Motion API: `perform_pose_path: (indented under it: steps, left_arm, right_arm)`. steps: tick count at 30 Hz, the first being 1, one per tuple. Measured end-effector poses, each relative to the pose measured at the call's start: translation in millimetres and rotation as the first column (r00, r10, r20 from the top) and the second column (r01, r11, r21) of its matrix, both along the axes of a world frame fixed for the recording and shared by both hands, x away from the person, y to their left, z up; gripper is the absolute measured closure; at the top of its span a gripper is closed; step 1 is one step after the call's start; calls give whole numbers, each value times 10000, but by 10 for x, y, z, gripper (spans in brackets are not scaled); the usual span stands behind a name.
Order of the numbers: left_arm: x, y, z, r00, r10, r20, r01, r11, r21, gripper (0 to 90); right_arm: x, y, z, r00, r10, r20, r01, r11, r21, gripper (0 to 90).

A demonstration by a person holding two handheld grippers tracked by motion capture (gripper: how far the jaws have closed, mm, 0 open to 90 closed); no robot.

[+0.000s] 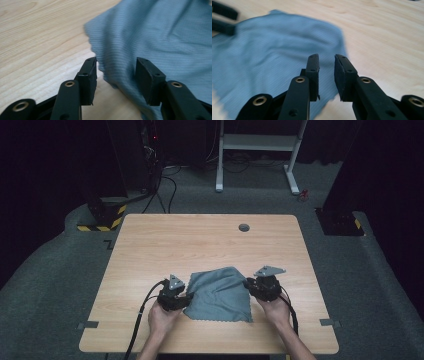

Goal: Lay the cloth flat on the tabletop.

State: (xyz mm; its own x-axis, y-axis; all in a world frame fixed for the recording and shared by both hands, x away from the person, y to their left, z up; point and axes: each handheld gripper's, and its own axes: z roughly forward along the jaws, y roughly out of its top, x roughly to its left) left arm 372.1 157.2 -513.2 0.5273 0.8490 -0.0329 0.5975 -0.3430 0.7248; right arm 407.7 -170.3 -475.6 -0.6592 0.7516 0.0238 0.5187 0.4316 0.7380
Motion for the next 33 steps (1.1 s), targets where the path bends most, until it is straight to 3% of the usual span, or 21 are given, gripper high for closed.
perform_pose_path:
  steps: [5, 7, 11, 12, 15, 22, 26, 30, 33]
  left_arm:
    - [34, 0, -49, 9998, 116, 178, -122, 9994, 333, 482]
    - [41, -3, -68, 9998, 67, 208, -77, 9989, 467, 474]
    - [55, 28, -106, 9992, 58, 395, -64, 9999, 153, 452]
    - [50, 36, -125, 9983, 69, 572, -73, 9999, 80, 444]
    - [42, 31, -136, 9980, 164, 619, -164, 9999, -13, 430]
    - [42, 36, -135, 9981, 162, 602, -163, 9999, 10, 420]
    - [44, 39, -135, 9981, 144, 594, -143, 9999, -22, 418]
    - [44, 39, -135, 9982, 133, 584, -132, 9999, -19, 413]
    - [44, 39, -135, 9982, 134, 588, -133, 9999, -20, 414]
  right_arm:
    - [364, 85, -157, 9953, -660, -710, 643, 9976, -265, 736]
    - [433, 112, -211, 9934, -748, -867, 711, 9965, -443, 730]
    - [548, 154, -318, 9897, -972, -1050, 913, 9940, -595, 754]
    - [546, 165, -330, 9878, -958, -1229, 889, 9942, -608, 795]
    - [533, 187, -322, 9919, -694, -1066, 620, 9955, -715, 884]
    - [457, 212, -212, 9971, -460, -605, 431, 9979, -489, 896]
    - [318, 314, -120, 9996, 266, -76, -271, 9976, -640, 896]
    - [78, 522, -108, 9903, 1367, 261, -1331, 9850, -1096, 894]
    - [-58, 670, -183, 9805, 1963, 99, -1928, 9705, -1446, 860]
